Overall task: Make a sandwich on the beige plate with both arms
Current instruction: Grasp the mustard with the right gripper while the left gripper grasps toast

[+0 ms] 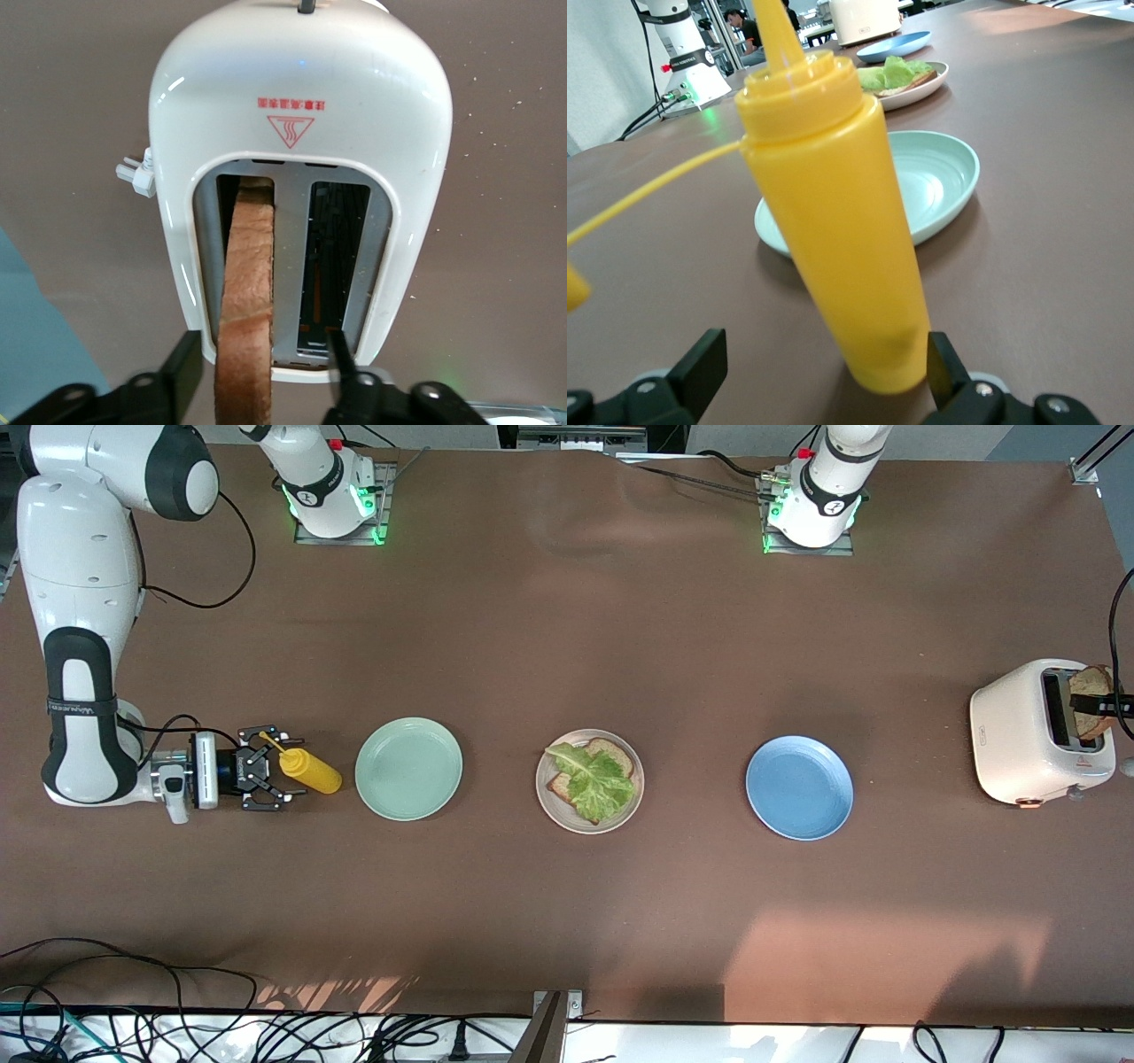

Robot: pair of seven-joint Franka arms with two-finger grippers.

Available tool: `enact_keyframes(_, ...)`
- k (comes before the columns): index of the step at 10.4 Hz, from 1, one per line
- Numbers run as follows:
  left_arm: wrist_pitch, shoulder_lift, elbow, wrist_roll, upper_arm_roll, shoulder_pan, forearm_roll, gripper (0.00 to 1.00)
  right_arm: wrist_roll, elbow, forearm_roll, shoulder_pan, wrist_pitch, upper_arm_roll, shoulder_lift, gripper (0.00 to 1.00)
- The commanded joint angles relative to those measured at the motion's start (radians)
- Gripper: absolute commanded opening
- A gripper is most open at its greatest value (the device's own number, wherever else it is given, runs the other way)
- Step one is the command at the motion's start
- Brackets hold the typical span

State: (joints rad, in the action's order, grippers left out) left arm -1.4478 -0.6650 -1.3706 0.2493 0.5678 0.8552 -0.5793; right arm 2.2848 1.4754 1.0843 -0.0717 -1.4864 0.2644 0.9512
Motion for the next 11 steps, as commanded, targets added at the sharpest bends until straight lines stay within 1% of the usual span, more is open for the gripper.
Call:
enact_keyframes(1,0.007,0.016,-0.019,0.022,0.007,0.007,-0.033,0.0,0.004,-0.027,0.06,0.0,0.009,-0.014,0.034,1.0)
enact_keyframes(2,0.007,0.018,-0.018,0.022,0.007,0.005,-0.033,0.0,0.004,-0.027,0.068,0.001,0.009,-0.016,0.038,0.96)
enact_keyframes(3,0.007,0.022,-0.016,0.022,0.009,0.004,-0.033,0.0,0.004,-0.027,0.068,0.001,0.003,-0.02,0.038,0.83)
enact_keyframes(4,0.007,0.025,-0.008,0.024,0.012,0.004,-0.033,0.0,0.004,-0.027,0.069,0.001,0.001,-0.02,0.038,0.61)
enact_keyframes(5,0.007,0.039,-0.002,0.048,0.015,-0.002,-0.033,0.0,0.005,-0.029,0.069,0.001,-0.003,-0.02,0.04,0.35)
enact_keyframes(6,0.006,0.059,0.005,0.103,0.02,-0.002,-0.03,0.0,0.008,-0.029,0.071,0.001,-0.012,-0.022,0.04,0.14)
enact_keyframes(7,0.006,0.088,0.013,0.16,0.021,-0.002,-0.025,0.0,0.013,-0.029,0.069,0.001,-0.012,-0.024,0.038,0.0)
enact_keyframes(8,0.006,0.103,0.042,0.198,0.024,-0.004,-0.015,0.0,0.025,-0.035,0.069,0.003,-0.015,-0.024,0.037,0.0)
enact_keyframes(10,0.006,0.136,0.065,0.223,0.073,-0.002,-0.013,0.0,0.003,-0.064,0.059,0.012,-0.023,-0.024,0.028,0.0)
enact_keyframes(11,0.006,0.14,0.093,0.223,0.104,-0.002,-0.013,0.0,-0.023,-0.066,0.031,0.027,-0.058,-0.024,0.005,0.0)
